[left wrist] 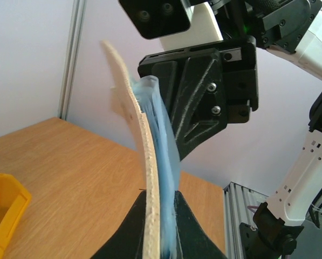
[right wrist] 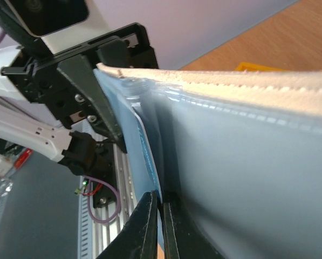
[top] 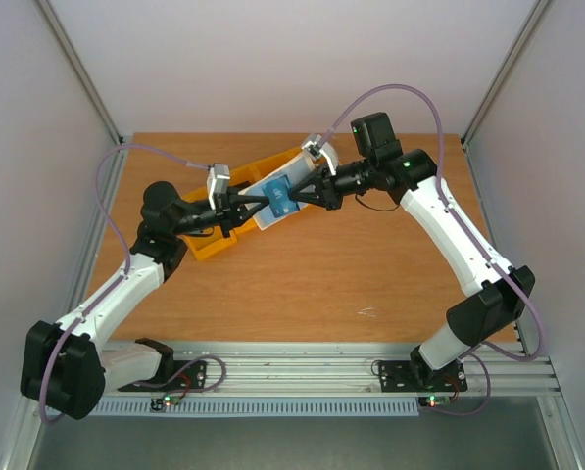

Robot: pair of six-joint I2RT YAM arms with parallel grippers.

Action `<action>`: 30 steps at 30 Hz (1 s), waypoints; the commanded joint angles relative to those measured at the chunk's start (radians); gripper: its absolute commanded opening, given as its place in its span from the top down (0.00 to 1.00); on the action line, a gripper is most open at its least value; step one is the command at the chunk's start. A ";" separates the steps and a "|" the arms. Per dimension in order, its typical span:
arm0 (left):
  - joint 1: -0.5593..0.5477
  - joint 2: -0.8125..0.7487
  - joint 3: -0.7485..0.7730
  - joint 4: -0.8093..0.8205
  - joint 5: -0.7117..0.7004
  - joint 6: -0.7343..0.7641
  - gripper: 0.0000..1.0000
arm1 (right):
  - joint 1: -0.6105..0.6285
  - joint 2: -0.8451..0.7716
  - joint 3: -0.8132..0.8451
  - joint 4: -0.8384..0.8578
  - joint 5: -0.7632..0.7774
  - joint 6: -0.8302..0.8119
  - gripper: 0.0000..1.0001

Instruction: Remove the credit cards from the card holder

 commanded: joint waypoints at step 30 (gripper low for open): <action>-0.016 -0.038 -0.027 -0.083 -0.041 0.089 1.00 | -0.151 -0.103 0.037 -0.207 0.103 -0.123 0.99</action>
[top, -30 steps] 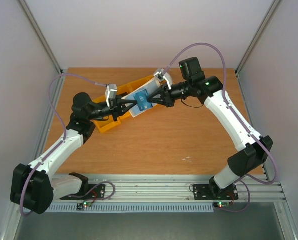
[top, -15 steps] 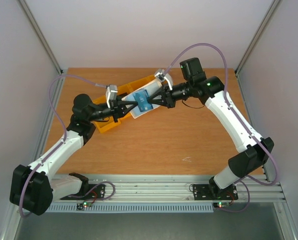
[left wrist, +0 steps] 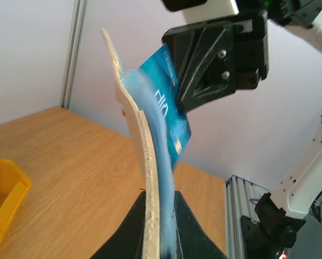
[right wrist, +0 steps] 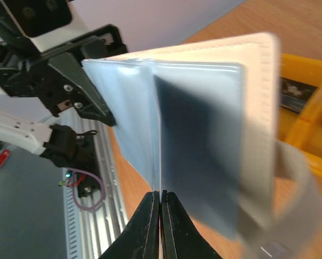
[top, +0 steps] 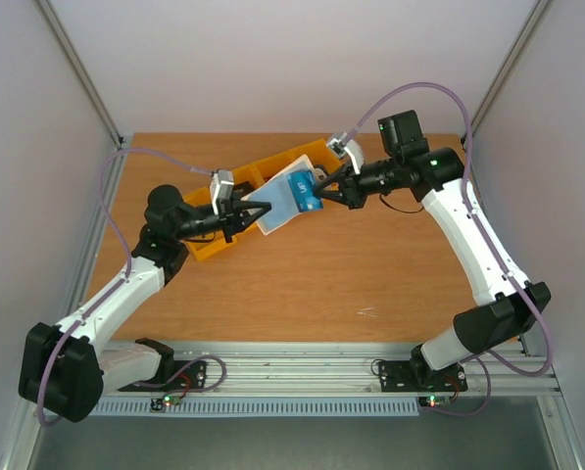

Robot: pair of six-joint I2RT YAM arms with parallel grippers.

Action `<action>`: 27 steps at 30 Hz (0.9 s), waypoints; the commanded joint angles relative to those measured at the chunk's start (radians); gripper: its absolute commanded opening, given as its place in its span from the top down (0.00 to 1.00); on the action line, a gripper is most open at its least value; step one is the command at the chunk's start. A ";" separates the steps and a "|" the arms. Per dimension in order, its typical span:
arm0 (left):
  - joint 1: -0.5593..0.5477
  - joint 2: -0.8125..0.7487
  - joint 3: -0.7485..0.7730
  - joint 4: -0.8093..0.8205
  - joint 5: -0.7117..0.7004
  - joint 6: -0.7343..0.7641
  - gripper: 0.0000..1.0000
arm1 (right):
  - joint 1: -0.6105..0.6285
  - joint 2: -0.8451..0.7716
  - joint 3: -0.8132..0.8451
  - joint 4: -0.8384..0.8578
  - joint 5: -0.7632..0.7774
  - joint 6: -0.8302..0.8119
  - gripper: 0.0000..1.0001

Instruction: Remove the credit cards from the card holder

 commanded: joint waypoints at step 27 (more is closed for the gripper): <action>-0.242 0.711 0.154 -0.267 -0.251 0.223 0.73 | -0.150 -0.141 -0.104 -0.206 0.165 0.007 0.99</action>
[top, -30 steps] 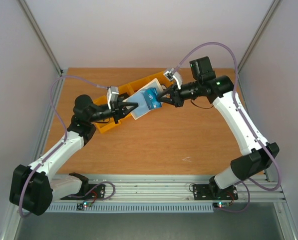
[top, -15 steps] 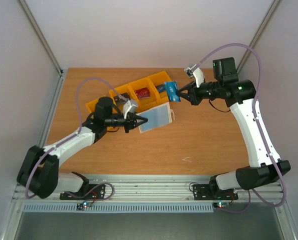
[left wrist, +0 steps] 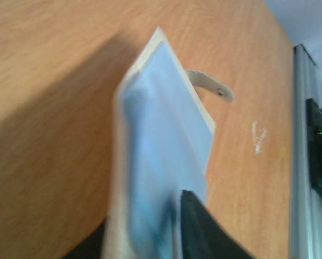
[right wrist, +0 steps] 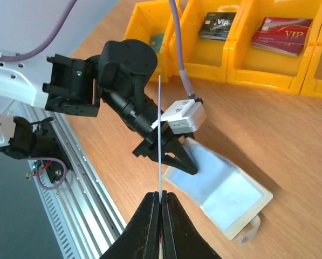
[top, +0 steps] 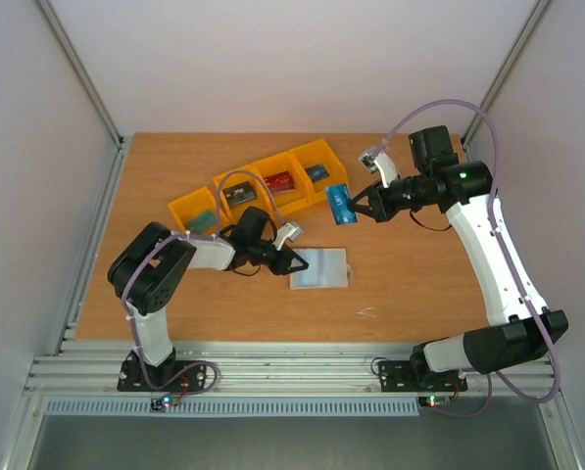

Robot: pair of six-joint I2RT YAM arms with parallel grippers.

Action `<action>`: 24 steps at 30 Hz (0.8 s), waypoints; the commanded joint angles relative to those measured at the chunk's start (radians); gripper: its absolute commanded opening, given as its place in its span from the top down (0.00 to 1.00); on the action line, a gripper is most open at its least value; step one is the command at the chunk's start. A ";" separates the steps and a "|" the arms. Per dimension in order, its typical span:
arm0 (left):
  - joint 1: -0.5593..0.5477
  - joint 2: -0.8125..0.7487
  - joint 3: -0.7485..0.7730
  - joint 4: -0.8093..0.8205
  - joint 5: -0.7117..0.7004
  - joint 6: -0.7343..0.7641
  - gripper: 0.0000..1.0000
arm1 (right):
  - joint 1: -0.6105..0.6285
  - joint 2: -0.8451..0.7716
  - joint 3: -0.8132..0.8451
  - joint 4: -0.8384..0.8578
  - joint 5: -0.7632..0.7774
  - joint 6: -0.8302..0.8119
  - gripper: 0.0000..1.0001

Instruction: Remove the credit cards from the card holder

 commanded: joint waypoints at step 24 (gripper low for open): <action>0.079 -0.612 0.003 0.445 -0.033 -0.055 0.01 | 0.048 -0.110 -0.190 1.206 -0.116 0.808 0.99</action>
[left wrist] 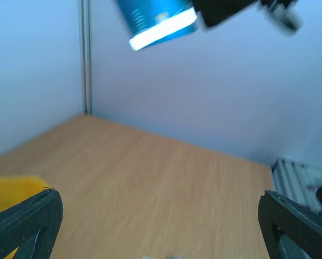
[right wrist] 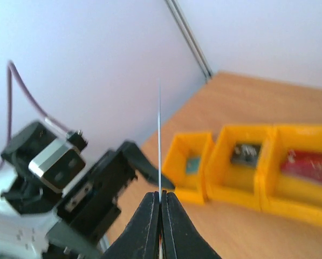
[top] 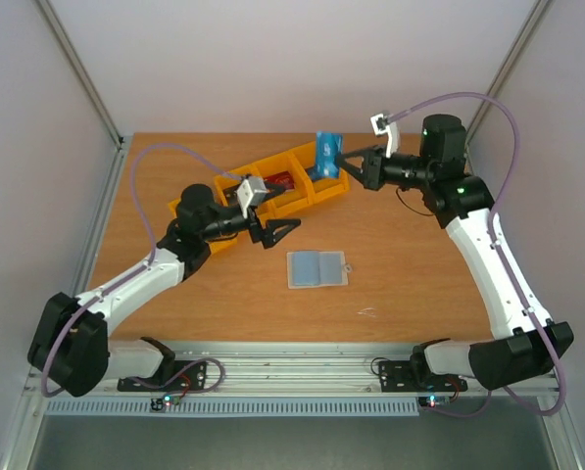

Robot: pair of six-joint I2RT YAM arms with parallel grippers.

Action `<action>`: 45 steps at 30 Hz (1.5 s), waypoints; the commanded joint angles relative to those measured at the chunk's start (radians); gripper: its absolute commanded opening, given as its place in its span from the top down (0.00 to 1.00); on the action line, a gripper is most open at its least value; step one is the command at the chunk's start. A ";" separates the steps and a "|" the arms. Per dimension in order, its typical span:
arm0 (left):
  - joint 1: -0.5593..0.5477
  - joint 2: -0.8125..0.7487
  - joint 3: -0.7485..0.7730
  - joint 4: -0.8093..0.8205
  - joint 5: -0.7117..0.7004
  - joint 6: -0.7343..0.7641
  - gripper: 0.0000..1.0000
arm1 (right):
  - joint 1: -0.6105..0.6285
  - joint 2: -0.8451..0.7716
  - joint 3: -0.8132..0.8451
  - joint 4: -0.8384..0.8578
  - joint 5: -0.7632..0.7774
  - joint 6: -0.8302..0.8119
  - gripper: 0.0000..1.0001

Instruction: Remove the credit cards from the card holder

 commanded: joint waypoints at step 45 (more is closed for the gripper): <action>0.096 -0.162 0.174 -0.353 0.209 0.217 1.00 | 0.148 0.216 0.478 -0.635 0.059 -0.541 0.34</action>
